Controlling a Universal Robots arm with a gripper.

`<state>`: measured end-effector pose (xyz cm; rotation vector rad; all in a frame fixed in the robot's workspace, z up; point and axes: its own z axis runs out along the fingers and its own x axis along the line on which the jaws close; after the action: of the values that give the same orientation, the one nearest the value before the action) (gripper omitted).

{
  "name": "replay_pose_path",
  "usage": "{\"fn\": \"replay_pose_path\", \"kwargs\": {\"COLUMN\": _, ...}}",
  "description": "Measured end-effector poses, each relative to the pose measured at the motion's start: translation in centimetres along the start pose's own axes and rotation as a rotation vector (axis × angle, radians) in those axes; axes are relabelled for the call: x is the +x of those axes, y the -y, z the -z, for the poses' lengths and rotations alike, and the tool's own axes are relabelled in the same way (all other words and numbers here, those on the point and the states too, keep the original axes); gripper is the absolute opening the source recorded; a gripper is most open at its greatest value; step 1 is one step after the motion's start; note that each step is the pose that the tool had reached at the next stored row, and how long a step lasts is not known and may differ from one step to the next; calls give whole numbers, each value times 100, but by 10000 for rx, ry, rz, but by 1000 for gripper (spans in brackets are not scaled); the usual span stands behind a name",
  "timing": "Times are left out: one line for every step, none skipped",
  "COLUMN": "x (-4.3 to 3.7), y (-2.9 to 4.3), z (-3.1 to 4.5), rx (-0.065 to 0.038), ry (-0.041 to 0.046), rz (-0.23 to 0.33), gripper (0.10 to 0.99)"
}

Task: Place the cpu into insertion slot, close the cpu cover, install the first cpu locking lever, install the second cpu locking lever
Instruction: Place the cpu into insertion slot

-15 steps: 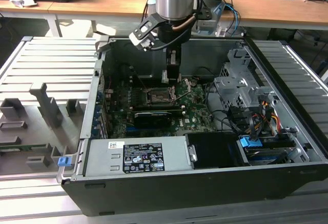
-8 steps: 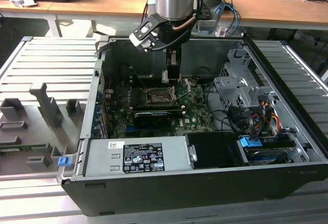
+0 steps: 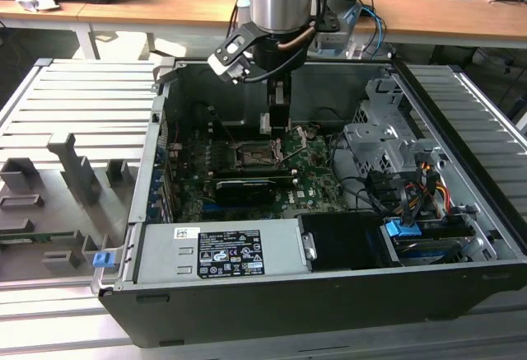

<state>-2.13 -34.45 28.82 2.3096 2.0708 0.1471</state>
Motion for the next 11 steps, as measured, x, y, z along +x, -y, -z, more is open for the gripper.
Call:
{"fn": "replay_pose_path", "kwargs": {"x": -2, "y": 5, "z": -17, "rx": 12, "ry": -25, "rz": 209, "gripper": 541}}
{"fn": "replay_pose_path", "kwargs": {"x": -2, "y": 7, "z": -28, "rx": 18, "ry": -37, "rz": 339, "gripper": 541}}
{"fn": "replay_pose_path", "kwargs": {"x": -3, "y": 10, "z": -41, "rx": 25, "ry": -51, "rz": 480, "gripper": 541}}
{"fn": "replay_pose_path", "kwargs": {"x": -5, "y": 20, "z": -57, "rx": 28, "ry": -64, "rz": 567, "gripper": 541}}
{"fn": "replay_pose_path", "kwargs": {"x": -7, "y": 32, "z": -59, "rx": 31, "ry": -62, "rz": 572, "gripper": 541}}
{"fn": "replay_pose_path", "kwargs": {"x": -7, "y": 41, "z": -60, "rx": 31, "ry": -63, "rz": 578, "gripper": 541}}
{"fn": "replay_pose_path", "kwargs": {"x": -8, "y": 54, "z": -61, "rx": 28, "ry": -66, "rz": 581, "gripper": 541}}
{"fn": "replay_pose_path", "kwargs": {"x": -9, "y": 61, "z": -61, "rx": 29, "ry": -66, "rz": 583, "gripper": 541}}
{"fn": "replay_pose_path", "kwargs": {"x": -10, "y": 66, "z": -61, "rx": 29, "ry": -65, "rz": 584, "gripper": 541}}
{"fn": "replay_pose_path", "kwargs": {"x": -11, "y": 70, "z": -61, "rx": 30, "ry": -66, "rz": 585, "gripper": 541}}
{"fn": "replay_pose_path", "kwargs": {"x": -11, "y": 75, "z": -61, "rx": 29, "ry": -64, "rz": 585, "gripper": 541}}
